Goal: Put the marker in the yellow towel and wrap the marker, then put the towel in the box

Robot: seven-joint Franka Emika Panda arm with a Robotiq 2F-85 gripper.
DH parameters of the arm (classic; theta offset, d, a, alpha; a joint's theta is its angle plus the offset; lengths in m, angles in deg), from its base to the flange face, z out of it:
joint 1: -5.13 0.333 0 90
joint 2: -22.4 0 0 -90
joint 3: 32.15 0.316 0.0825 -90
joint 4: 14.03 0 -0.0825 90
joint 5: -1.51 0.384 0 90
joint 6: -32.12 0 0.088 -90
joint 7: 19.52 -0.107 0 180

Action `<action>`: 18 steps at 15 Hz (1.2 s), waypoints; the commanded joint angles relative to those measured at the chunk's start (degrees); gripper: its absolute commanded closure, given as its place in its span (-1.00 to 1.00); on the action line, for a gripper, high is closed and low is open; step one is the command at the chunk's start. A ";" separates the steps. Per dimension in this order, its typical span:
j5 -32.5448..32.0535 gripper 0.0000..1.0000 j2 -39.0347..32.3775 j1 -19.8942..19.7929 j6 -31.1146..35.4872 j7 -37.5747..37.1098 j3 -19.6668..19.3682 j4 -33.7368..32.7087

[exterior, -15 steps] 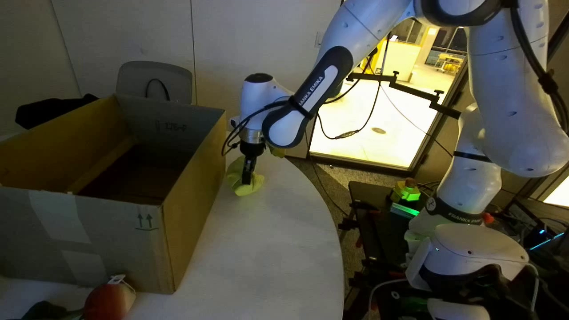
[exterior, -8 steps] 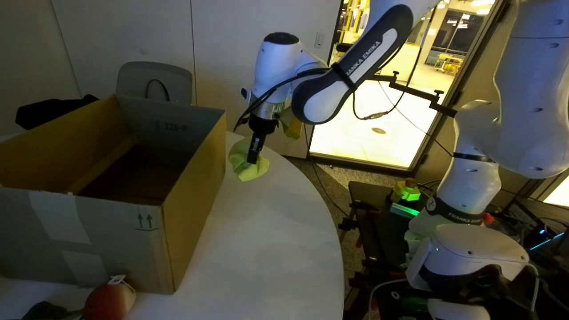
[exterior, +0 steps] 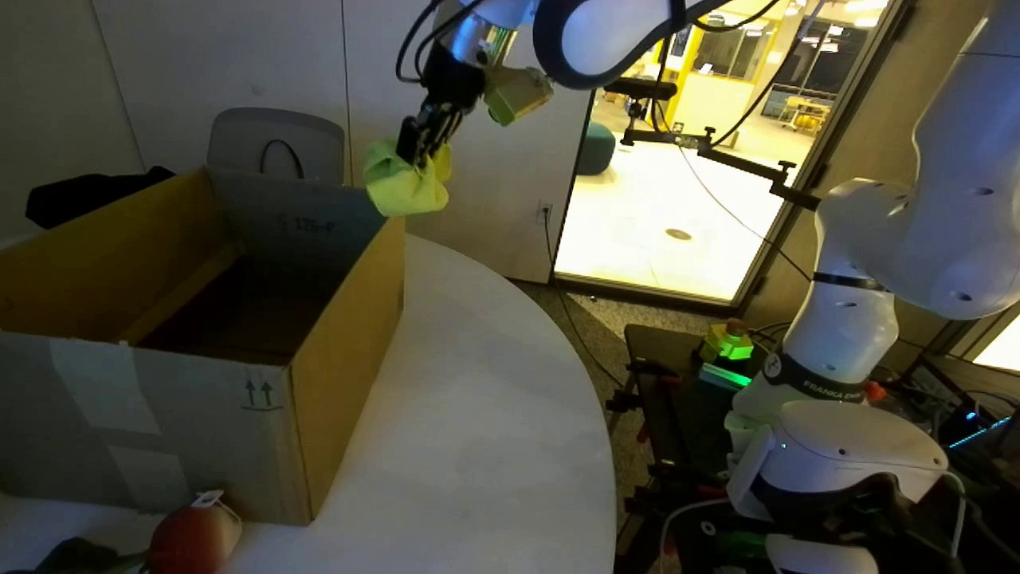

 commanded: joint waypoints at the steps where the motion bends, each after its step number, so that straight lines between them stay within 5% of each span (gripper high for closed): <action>1: -3.59 0.76 -0.52 -0.78 1.62 -10.17 3.88 -6.33; 6: -8.20 0.78 -8.92 1.19 1.90 -18.43 7.70 -16.69; 11: -5.94 0.77 -23.24 3.73 3.19 -16.97 5.64 -27.72; 12: -4.99 0.27 -25.63 3.59 3.66 -15.68 4.90 -29.16; 14: -2.94 0.19 -29.74 3.07 4.48 -12.82 3.76 -31.80; 18: 0.91 -0.39 -34.09 2.35 6.89 -7.23 1.15 -33.93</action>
